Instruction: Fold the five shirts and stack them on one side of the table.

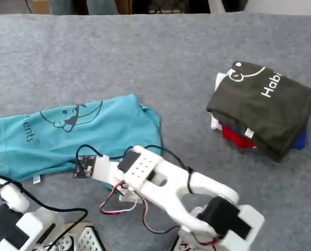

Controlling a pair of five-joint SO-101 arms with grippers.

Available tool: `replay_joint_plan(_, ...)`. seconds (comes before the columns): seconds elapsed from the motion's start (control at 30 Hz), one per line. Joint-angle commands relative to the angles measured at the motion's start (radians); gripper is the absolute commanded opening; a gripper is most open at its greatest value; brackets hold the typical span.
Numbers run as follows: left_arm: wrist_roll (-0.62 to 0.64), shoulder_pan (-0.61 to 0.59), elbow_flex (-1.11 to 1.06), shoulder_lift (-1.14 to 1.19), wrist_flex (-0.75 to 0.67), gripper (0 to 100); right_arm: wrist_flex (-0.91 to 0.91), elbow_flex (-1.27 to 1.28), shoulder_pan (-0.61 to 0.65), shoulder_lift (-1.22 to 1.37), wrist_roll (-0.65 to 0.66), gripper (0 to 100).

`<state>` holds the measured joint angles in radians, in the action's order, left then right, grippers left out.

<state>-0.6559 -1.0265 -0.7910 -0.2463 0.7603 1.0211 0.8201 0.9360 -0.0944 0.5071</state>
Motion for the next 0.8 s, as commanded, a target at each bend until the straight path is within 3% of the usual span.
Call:
replay_joint_plan(0.0,0.035,-0.002,0.045,-0.009,-0.011,3,-0.057,-0.010,0.005,0.068,0.011,28.3)
replay_joint_plan(0.2,0.035,-0.004,0.045,-0.012,-0.011,3,-0.074,-0.013,0.005,0.193,0.021,25.0)
replay_joint_plan(0.33,0.035,-0.004,0.047,-0.014,-0.011,3,-0.078,-0.021,0.002,0.196,0.017,2.2)
replay_joint_plan(0.47,0.035,-0.005,0.062,-0.014,-0.008,3,-0.078,-0.019,0.000,0.202,0.017,5.9)
replay_joint_plan(0.63,0.035,-0.004,0.064,-0.014,-0.009,3,-0.060,-0.047,-0.031,0.194,0.020,1.3)
replay_joint_plan(0.77,0.032,-0.004,0.064,-0.014,-0.011,3,0.095,-0.202,-0.104,0.194,0.037,1.3)
